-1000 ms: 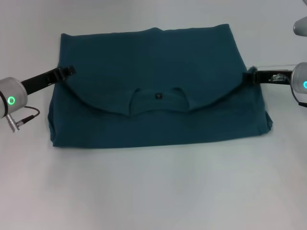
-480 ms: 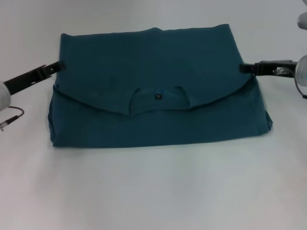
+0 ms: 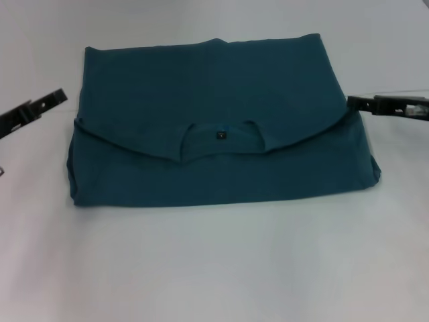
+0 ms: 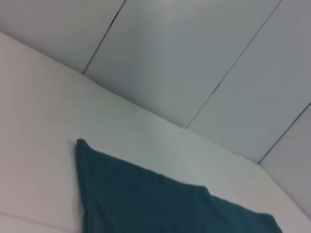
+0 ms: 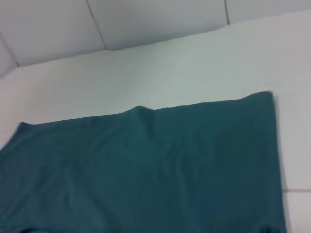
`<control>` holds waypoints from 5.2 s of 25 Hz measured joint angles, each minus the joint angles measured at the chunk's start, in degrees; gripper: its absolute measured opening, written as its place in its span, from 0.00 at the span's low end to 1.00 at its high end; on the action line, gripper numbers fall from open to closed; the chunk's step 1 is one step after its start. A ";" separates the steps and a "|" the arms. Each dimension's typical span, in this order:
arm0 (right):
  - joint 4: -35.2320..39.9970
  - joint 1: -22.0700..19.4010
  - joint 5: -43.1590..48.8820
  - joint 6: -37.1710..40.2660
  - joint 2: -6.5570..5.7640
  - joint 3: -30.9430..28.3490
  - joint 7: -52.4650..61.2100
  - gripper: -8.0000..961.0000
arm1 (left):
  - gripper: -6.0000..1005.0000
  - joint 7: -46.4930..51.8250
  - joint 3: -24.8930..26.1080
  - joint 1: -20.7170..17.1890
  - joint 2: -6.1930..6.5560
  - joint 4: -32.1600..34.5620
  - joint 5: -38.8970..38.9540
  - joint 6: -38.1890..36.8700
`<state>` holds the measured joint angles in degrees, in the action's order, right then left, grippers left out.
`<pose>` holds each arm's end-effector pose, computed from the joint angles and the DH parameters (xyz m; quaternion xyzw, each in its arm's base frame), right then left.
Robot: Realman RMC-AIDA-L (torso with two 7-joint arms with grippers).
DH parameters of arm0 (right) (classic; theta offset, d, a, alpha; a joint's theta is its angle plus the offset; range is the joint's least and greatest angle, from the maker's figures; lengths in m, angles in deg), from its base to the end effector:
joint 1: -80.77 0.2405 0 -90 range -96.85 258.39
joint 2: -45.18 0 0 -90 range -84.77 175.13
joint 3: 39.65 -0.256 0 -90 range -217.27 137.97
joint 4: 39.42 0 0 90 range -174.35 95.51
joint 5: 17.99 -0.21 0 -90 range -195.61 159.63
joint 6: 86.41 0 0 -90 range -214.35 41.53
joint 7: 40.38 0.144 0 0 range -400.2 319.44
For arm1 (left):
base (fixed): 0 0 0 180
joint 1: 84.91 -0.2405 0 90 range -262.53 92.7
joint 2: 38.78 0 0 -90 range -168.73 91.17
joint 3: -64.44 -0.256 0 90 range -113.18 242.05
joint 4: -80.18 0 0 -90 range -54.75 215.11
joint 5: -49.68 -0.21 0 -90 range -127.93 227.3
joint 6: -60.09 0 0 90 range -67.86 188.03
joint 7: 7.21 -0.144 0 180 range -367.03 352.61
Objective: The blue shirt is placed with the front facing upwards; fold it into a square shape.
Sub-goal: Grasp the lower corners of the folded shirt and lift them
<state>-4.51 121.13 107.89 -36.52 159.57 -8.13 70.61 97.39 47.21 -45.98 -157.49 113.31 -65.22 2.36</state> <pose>0.3032 0.4401 0.0679 -0.7736 0.4590 0.1730 0.4012 -0.2986 0.4202 0.0553 -0.7109 -0.5011 -0.3331 0.3642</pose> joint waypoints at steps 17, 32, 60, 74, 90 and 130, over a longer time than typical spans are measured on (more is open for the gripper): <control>4.32 -4.38 7.96 18.60 -3.91 0.50 13.97 0.75 | 0.81 -5.09 -11.22 -7.10 -2.24 4.41 -0.49 -1.41; 1.51 -3.13 12.87 12.70 -1.55 1.18 15.22 0.73 | 0.81 -6.50 -12.79 -8.42 -2.97 4.44 -0.77 0.75; 0.54 -2.47 12.60 9.64 0.30 0.80 15.74 0.38 | 0.81 -6.52 -12.84 -8.49 -3.02 3.95 -0.77 0.83; 0.68 -2.74 10.51 11.74 -0.06 0.95 13.71 0.02 | 0.79 -7.16 -17.53 -8.97 -4.13 3.84 -3.16 0.94; 0.69 -2.74 10.34 12.38 0.04 0.83 13.20 0.01 | 0.75 -7.30 -20.39 -8.53 -4.42 4.06 -3.83 4.74; 0.68 -3.96 9.25 12.56 0.47 0.67 12.15 0.01 | 0.64 -6.82 -24.22 -8.57 -4.87 5.42 -5.31 6.16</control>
<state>-3.83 117.17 117.14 -23.96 160.04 -7.46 82.76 90.56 22.99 -54.55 -162.36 118.73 -70.53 8.52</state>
